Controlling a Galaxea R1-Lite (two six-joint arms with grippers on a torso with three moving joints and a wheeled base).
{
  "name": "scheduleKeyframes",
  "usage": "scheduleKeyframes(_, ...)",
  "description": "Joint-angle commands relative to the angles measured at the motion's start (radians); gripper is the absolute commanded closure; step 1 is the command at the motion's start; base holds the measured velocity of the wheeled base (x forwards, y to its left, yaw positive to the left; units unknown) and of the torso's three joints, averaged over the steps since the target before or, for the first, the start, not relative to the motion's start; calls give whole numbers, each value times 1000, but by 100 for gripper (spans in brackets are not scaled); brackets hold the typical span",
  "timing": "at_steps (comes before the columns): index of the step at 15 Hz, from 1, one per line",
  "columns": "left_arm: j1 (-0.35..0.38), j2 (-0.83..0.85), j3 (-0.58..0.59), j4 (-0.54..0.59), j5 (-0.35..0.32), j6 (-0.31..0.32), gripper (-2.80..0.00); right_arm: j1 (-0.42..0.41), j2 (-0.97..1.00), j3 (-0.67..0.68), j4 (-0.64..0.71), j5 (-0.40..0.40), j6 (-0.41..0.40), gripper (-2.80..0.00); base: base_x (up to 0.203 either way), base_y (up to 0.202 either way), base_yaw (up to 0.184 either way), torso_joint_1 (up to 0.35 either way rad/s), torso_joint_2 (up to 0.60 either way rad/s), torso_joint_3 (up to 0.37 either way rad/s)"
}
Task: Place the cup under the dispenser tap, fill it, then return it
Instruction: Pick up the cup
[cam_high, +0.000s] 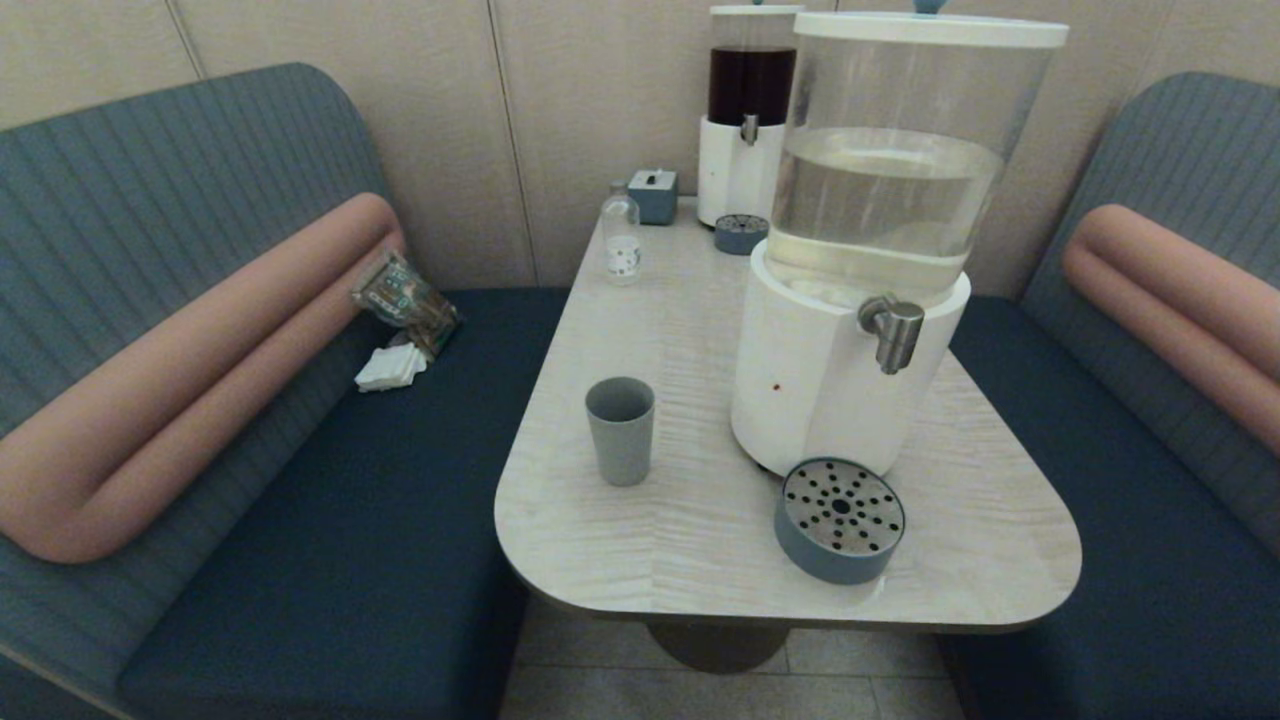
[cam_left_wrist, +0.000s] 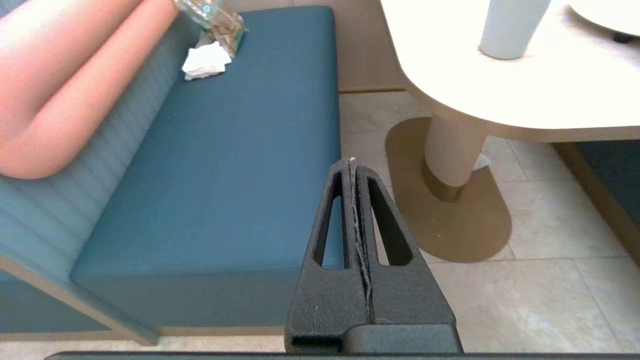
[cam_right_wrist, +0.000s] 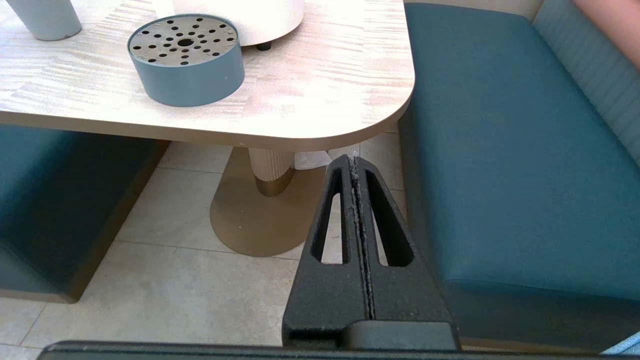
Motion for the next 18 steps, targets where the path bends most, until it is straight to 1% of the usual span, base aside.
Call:
scheduleKeyframes(1,0,17,-124,14,-20,-3,0,0,0,0,1,0,0,0,0,0,0,0,0,0)
scheduleKeyframes(3,-1,126,-289,31,-61,-17,0,0,1,0,1,0,0,0,0,0,0,0,0,0)
scheduleKeyframes(5,-11,347,-468,36,-91,-73,0,0,1,0,1,0,0,0,0,0,0,0,0,0)
scheduleKeyframes(6,-17,459,-546,34,-119,-101,0,0,0,0,1,0,0,0,0,0,0,0,0,0)
scheduleKeyframes(7,-23,589,-626,20,-168,-126,0,0,1,0,1,0,0,0,0,0,0,0,0,0)
scheduleKeyframes(9,-28,792,-702,-73,-251,-150,0,0,1,0,1,0,0,0,0,0,0,0,0,0)
scheduleKeyframes(10,-30,895,-712,-166,-289,-155,0,0,0,0,1,0,0,0,0,0,0,0,0,0)
scheduleKeyframes(11,-31,990,-704,-290,-330,-154,0,0,1,0,1,0,0,0,0,0,0,0,0,0)
scheduleKeyframes(12,-31,1073,-680,-432,-368,-148,0,0,1,0,1,0,0,0,0,0,0,0,0,0)
scheduleKeyframes(14,-24,1241,-603,-760,-470,-144,0,0,0,0,1,0,0,0,0,0,0,0,0,0)
scheduleKeyframes(15,-12,1315,-572,-870,-524,-142,-280,0,1,0,1,0,0,0,0,0,0,0,0,0)
scheduleKeyframes(17,34,1465,-533,-1069,-629,-140,-280,0,1,0,1,0,0,0,0,0,0,0,0,0)
scheduleKeyframes(18,50,1534,-530,-1152,-670,-140,-280,0,0,0,1,0,0,0,0,0,0,0,0,0)
